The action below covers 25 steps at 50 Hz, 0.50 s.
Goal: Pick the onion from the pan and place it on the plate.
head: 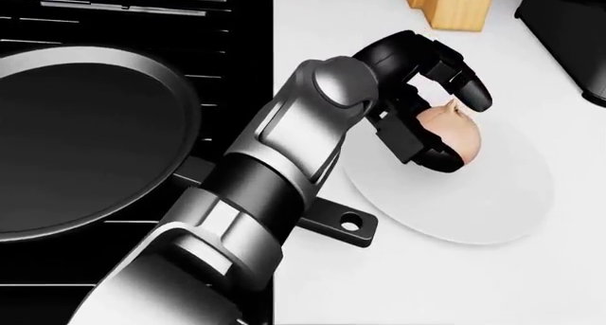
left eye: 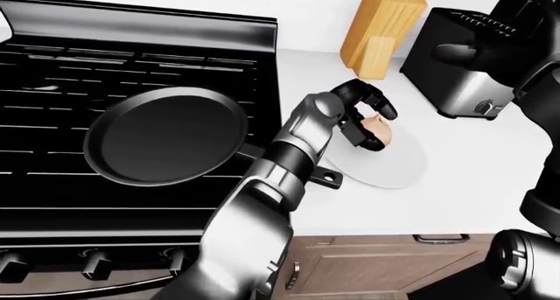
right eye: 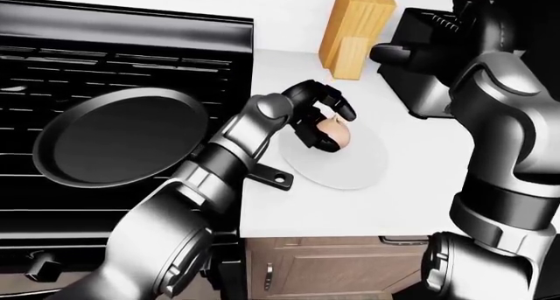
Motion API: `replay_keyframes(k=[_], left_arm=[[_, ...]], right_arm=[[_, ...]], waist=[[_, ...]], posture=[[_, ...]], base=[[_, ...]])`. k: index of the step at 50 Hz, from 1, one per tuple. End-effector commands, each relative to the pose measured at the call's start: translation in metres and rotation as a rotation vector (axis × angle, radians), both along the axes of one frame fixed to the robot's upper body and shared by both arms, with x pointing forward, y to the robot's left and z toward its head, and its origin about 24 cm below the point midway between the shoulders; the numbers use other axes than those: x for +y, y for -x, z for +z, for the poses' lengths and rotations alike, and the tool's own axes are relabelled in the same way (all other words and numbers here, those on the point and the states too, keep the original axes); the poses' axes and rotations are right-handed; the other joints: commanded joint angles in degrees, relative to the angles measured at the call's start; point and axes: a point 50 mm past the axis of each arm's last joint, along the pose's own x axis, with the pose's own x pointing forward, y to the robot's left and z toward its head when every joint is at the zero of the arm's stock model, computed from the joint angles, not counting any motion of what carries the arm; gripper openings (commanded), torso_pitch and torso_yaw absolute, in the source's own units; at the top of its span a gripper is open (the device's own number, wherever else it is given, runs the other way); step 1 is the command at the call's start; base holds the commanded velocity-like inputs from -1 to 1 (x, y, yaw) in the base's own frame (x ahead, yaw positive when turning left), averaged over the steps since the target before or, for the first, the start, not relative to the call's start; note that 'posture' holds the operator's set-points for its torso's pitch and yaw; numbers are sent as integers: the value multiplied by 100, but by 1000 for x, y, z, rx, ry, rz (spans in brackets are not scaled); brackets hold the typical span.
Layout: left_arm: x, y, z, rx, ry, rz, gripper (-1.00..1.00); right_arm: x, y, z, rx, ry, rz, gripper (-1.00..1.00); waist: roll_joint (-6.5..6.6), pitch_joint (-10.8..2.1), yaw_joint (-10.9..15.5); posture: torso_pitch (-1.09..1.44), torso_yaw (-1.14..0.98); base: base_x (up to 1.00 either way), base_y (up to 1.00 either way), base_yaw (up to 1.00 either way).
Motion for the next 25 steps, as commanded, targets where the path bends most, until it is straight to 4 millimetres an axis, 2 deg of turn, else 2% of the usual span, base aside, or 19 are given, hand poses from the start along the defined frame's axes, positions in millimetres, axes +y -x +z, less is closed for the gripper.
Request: replay_keyframes(k=[1, 11, 14, 25], left_arm=[[-6, 2, 27, -101, 41, -29, 0], [-7, 3, 26, -101, 36, -30, 15], [-6, 2, 25, -99, 33, -30, 41], [-8, 4, 22, -93, 25, -40, 48]], right_arm=[[-2, 8, 19, -92, 16, -13, 100], [-2, 8, 18, -94, 13, -14, 100], [-2, 7, 18, -94, 13, -14, 100], [-3, 7, 19, -92, 14, -16, 100]], waist=[[-48, -176, 4], [-48, -175, 3], [-48, -174, 1], [-53, -177, 4]], posture=[[0, 0], [0, 0], [0, 0], [0, 0]], base=[[0, 0, 0], [0, 0, 0], [0, 0, 0], [0, 0, 0]])
